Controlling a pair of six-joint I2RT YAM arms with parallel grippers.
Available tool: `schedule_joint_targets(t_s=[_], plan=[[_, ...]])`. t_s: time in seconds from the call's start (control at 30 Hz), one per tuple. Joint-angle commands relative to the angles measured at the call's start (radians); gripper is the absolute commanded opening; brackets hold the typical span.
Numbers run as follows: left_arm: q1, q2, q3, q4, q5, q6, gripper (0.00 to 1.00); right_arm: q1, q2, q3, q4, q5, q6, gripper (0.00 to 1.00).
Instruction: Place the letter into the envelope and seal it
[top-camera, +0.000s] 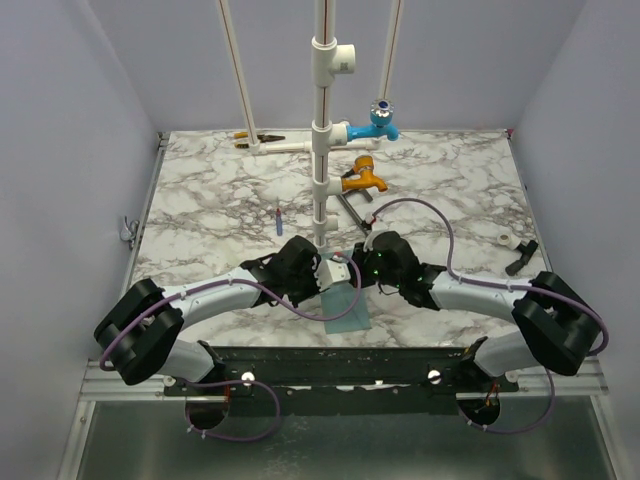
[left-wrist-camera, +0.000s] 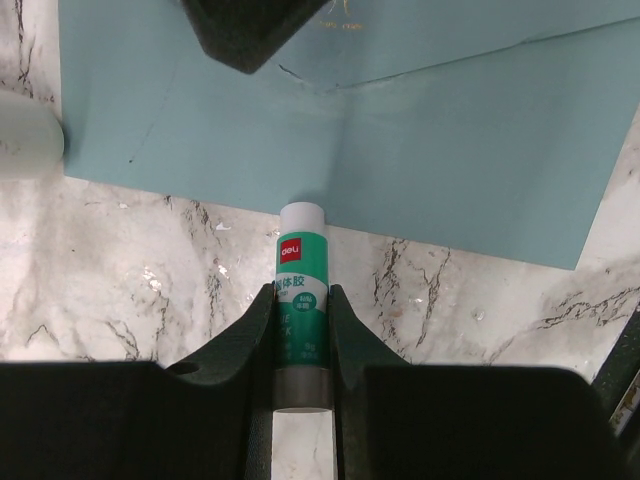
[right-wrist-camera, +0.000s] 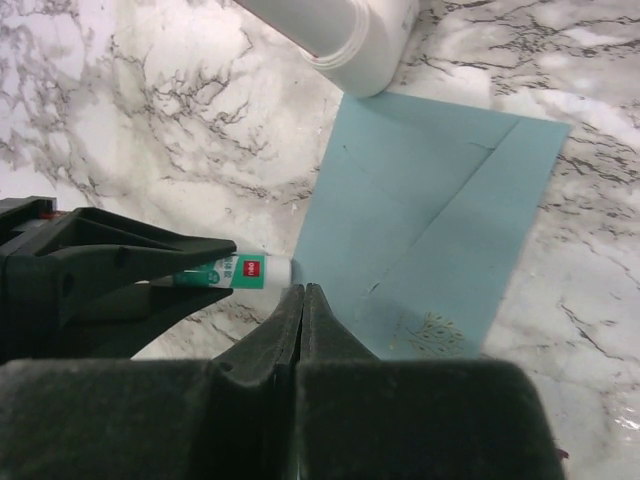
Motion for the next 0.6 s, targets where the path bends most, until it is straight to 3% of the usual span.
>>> schedule_joint_targets(t_s=[0.0,0.13,0.3,0.57], plan=[[-0.004,-0.018,-0.009,0.012,0.014,0.008,0.00,0.003,-0.008,-0.034,-0.060,0.054,-0.001,0.01],[-0.004,-0.017,-0.008,0.012,0.012,0.007,0.00,0.003,0.096,-0.051,0.027,-0.023,0.001,0.01],[-0.004,-0.016,-0.004,0.012,0.009,0.010,0.00,0.001,0.222,-0.036,0.006,0.025,0.004,0.01],[-0.004,-0.016,-0.001,0.015,0.005,0.013,0.00,0.001,0.119,-0.007,-0.065,-0.025,-0.055,0.01]])
